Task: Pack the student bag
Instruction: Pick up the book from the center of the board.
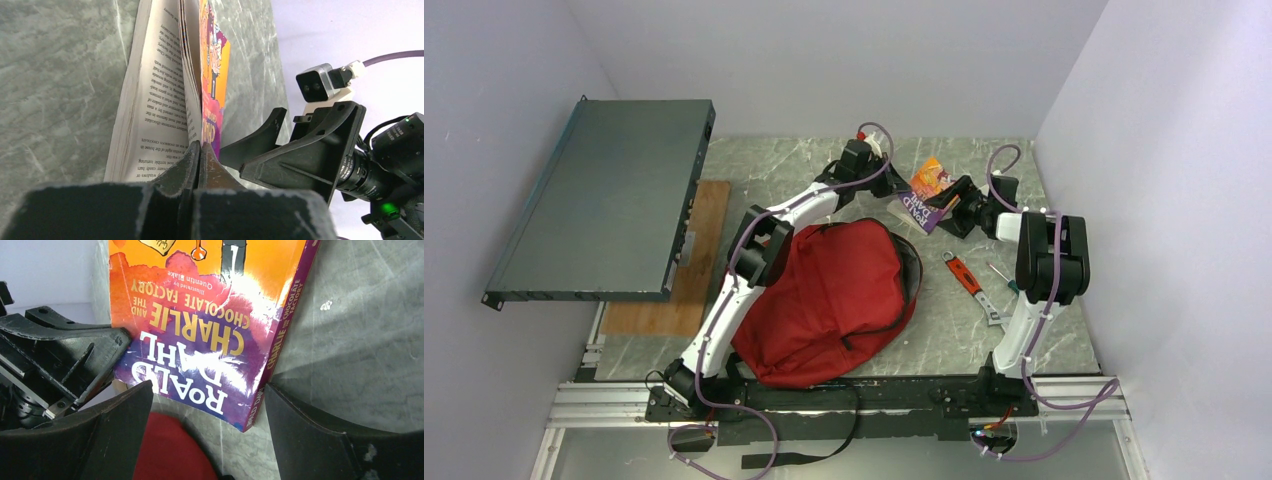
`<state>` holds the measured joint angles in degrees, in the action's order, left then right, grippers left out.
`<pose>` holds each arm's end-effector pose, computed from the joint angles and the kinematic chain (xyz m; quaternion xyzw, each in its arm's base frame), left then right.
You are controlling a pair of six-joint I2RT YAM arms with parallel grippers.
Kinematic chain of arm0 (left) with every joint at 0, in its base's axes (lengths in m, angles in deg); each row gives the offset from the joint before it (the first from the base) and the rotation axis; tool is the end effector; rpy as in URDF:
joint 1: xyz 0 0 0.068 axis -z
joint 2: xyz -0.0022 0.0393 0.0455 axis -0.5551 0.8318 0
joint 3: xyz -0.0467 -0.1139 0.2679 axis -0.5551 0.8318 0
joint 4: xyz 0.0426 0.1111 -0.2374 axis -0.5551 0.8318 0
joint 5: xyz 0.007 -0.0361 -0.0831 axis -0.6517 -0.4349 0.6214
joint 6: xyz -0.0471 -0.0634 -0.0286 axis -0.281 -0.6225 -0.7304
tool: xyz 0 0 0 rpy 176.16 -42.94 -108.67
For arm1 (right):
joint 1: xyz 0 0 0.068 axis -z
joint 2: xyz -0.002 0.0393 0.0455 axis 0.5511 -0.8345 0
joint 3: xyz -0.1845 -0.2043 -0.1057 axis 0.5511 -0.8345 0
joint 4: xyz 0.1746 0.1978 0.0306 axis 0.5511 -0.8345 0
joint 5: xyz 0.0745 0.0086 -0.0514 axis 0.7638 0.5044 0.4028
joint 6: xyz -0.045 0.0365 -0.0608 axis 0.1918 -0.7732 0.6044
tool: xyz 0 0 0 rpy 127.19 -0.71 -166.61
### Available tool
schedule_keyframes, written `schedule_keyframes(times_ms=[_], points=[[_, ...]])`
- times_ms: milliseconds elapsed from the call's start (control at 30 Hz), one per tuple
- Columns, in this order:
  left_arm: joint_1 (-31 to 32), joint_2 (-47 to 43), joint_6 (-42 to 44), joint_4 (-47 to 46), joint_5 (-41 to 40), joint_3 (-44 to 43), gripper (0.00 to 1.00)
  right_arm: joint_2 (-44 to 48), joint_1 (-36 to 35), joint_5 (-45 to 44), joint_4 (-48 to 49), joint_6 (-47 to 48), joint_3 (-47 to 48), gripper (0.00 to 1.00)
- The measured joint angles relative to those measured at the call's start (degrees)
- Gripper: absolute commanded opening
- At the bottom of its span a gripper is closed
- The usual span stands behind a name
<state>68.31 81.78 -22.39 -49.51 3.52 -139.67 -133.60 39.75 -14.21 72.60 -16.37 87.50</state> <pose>0.5214 -0.3970 0.1584 0.0049 0.8142 -0.5054 0.2858 0.4315 -0.0058 0.1310 0.2801 0.8277 0.3941 0.2849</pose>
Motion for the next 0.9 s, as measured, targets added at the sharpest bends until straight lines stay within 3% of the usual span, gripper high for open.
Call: schedule_keyframes(times_ms=[233,667,800,900], points=[[-0.9,0.0,-8.2,-2.9,3.3,0.9,0.0,1.9,0.7,0.5,1.0,-1.6,-3.1,0.91],[-2.8,-0.1,-25.9,-14.1,9.2,4.2,0.0,-0.1,2.5,6.6,15.7,-13.8,-9.1,0.94],[-2.7,-0.3,-28.7,-16.7,10.2,5.5,0.0,-3.2,2.3,8.2,23.0,-18.5,-9.3,0.92],[-2.7,-0.5,-29.9,-17.9,10.6,6.6,0.0,-6.5,2.1,9.5,30.7,-23.2,-9.2,0.83]])
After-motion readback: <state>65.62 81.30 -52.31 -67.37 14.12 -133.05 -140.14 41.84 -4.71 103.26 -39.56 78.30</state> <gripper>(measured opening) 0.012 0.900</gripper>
